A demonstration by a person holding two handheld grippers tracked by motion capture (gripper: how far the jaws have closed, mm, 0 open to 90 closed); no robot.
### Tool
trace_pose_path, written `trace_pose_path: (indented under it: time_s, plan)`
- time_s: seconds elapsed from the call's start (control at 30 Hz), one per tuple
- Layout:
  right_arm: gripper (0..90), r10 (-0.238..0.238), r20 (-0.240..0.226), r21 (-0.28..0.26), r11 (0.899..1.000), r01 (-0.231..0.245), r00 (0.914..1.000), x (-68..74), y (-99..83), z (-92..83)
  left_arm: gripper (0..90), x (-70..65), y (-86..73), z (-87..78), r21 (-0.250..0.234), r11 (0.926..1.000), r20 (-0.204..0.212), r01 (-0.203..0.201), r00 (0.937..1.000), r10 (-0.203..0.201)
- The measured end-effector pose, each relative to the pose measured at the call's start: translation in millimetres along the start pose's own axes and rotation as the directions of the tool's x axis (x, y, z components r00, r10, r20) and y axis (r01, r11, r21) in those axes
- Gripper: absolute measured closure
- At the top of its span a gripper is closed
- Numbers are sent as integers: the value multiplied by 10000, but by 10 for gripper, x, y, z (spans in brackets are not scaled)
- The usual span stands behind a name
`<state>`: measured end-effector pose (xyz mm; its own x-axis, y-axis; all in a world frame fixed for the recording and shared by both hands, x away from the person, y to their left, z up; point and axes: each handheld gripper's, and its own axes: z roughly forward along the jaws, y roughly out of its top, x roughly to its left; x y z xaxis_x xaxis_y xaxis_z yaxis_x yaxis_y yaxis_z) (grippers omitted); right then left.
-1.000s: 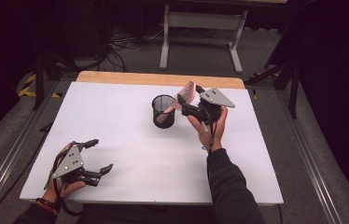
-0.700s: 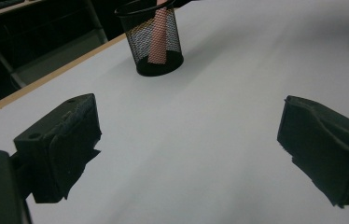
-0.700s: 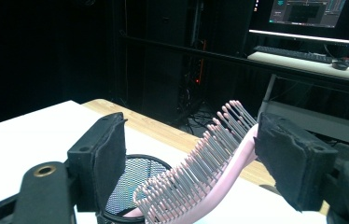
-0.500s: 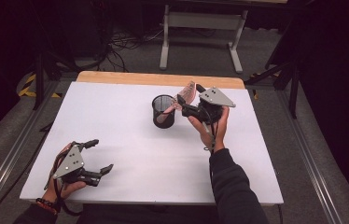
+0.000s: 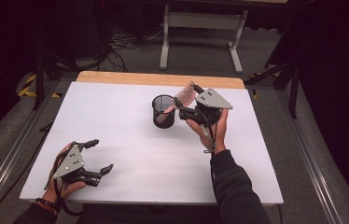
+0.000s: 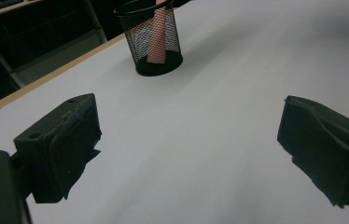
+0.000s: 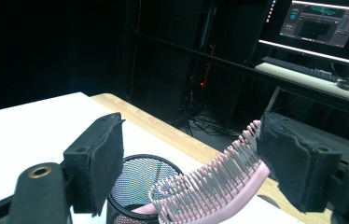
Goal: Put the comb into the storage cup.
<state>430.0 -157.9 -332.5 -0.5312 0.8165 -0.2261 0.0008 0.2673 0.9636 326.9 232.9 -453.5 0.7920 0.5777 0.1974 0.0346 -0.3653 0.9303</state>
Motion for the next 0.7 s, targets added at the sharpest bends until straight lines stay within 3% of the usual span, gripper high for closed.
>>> trace_pose_path:
  time_s: [0.7]
  plan:
    - [175,-446,34,100,9990,445,9990,22,2,-130,68,-5,1,3,-11,10000,4,16,10000,-16]
